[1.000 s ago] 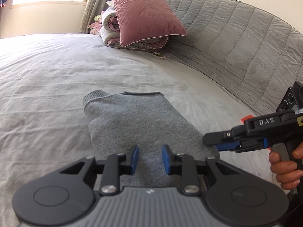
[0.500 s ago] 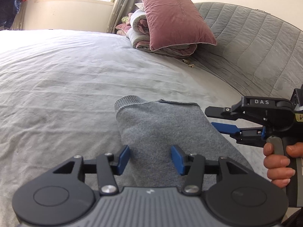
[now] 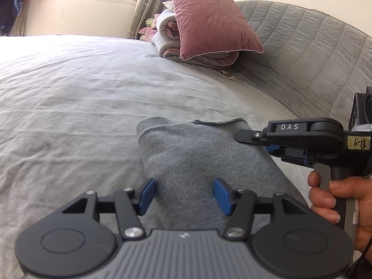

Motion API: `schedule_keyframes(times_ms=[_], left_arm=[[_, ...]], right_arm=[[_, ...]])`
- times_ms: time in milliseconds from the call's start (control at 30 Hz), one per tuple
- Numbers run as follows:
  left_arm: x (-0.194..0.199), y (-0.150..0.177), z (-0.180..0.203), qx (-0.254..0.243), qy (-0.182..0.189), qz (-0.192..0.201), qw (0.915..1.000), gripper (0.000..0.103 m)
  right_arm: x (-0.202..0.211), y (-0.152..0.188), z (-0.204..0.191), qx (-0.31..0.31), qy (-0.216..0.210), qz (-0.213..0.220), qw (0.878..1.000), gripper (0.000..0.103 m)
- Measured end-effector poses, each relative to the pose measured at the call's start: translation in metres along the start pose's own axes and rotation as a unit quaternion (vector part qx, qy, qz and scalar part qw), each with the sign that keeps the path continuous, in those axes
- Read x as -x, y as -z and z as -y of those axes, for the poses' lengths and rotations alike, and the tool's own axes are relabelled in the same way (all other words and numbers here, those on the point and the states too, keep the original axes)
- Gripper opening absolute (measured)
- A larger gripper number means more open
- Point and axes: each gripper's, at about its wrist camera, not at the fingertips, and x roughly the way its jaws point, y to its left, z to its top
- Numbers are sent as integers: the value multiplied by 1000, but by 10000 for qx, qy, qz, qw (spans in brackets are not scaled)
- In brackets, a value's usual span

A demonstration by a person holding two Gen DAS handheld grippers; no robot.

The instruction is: Fold clothes

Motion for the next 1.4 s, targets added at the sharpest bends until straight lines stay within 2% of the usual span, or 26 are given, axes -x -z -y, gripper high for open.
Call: schedule_keyframes(times_ms=[100, 133, 167, 200, 300, 467, 567, 667, 900, 1000, 1167, 1400], left_arm=[[3, -1, 2, -27, 19, 41, 10000, 58], [4, -1, 2, -26, 34, 63, 10000, 58], [5, -2, 2, -25, 50, 85, 9999, 58], [6, -2, 3, -35, 60, 102, 9999, 58], [9, -2, 4, -76, 97, 131, 9998, 58], [8, 3, 12, -324, 181, 32, 9993, 60], [7, 9, 19, -573, 169, -42, 9982, 64], [10, 12, 21, -673, 193, -104, 9975, 65], [25, 14, 15, -449, 385, -233, 9980, 66], [28, 15, 15, -456, 412, -268, 9977, 67], [30, 17, 17, -590, 463, -406, 9964, 69], [32, 25, 18, -661, 583, -637, 9941, 71]], right_arm=[[-6, 2, -2, 196, 231, -84, 9995, 18], [-6, 2, -1, 208, 286, -78, 9993, 21], [-4, 2, 0, 175, 302, -46, 9994, 29], [-2, 2, 0, 146, 316, -11, 9994, 31], [7, 0, -1, 237, 300, 162, 9991, 31], [13, 2, -15, 1132, 192, 436, 9924, 31], [5, 8, -16, 1392, 58, 171, 9901, 31], [-7, 16, -12, 1634, 334, -243, 9857, 31], [21, 12, -1, 1396, 106, -181, 9900, 34], [34, 13, 4, 1287, -11, -260, 9913, 41], [47, 16, 12, 844, -367, -585, 9940, 61], [52, 21, 17, 380, -571, -1049, 9921, 62]])
